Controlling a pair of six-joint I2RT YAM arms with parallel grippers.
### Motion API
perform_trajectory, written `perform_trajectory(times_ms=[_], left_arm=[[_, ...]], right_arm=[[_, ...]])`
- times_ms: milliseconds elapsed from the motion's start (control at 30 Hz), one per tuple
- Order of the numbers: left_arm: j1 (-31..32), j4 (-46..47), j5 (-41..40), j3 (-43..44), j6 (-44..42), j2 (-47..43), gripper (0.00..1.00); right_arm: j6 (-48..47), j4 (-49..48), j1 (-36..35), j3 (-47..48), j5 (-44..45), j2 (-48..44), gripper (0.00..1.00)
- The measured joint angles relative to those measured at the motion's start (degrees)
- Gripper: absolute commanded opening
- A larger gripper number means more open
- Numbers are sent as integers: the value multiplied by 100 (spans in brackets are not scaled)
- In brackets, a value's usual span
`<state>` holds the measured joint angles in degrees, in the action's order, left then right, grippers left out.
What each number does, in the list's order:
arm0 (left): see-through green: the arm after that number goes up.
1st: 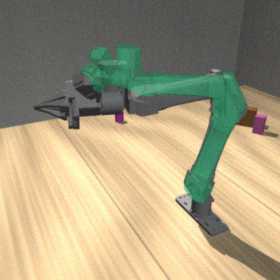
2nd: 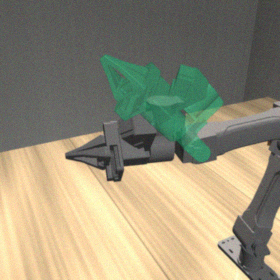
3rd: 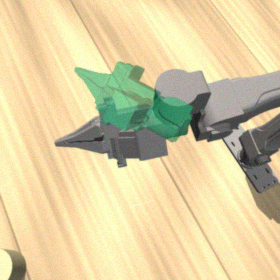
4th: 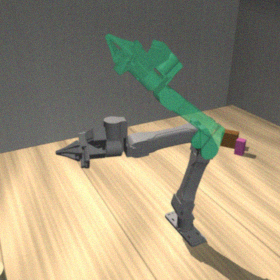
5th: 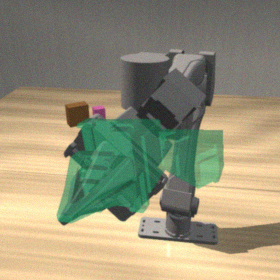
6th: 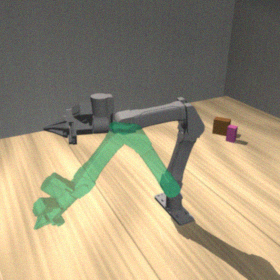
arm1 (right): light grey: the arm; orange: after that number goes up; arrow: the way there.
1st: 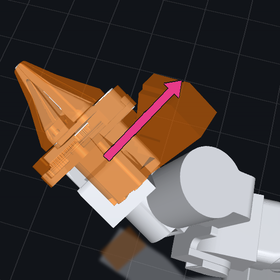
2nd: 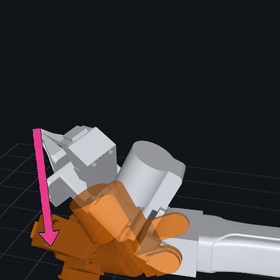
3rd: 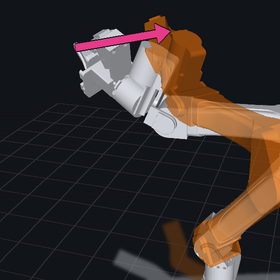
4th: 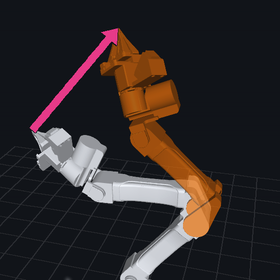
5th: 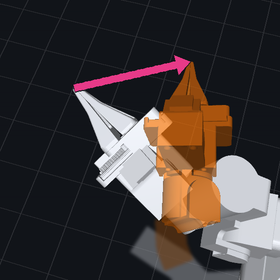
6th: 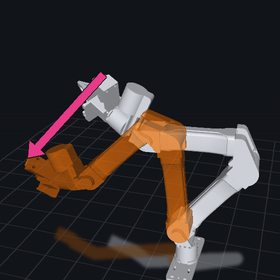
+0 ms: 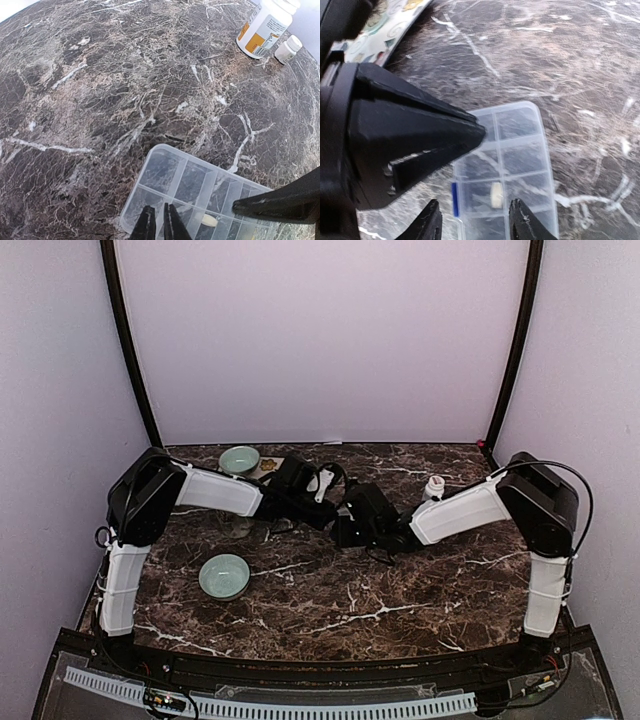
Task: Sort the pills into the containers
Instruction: Adjust the lid of the pill container on the pill container.
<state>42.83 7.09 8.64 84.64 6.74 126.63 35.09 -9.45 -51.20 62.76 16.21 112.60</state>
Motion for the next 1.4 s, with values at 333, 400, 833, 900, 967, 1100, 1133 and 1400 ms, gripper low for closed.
perform_trajectory(times_ms=[333, 400, 833, 900, 967, 1100, 1133, 1400], left_arm=[[-31, 68, 105, -37, 79, 0, 7], [-31, 83, 122, -42, 98, 0, 7], [-52, 308, 264, -168, 149, -2, 7], [-61, 361, 297, -208, 164, -9, 7], [-74, 415, 337, -249, 192, -17, 7], [-109, 505, 422, -306, 260, -22, 7], [-116, 525, 444, -313, 273, -22, 7], [-201, 675, 619, -518, 382, -116, 7]], right_arm=[[-188, 238, -111, -70, 658, -76, 58], [-208, 240, -120, -70, 682, -76, 59], [-315, 155, -136, 131, 643, 122, 61], [-321, 107, -142, 155, 634, 164, 61], [-323, 74, -146, 162, 634, 181, 61], [-334, 0, -166, 203, 632, 245, 62], [-334, -11, -168, 216, 632, 258, 62], [-356, -153, -168, 238, 638, 328, 62]])
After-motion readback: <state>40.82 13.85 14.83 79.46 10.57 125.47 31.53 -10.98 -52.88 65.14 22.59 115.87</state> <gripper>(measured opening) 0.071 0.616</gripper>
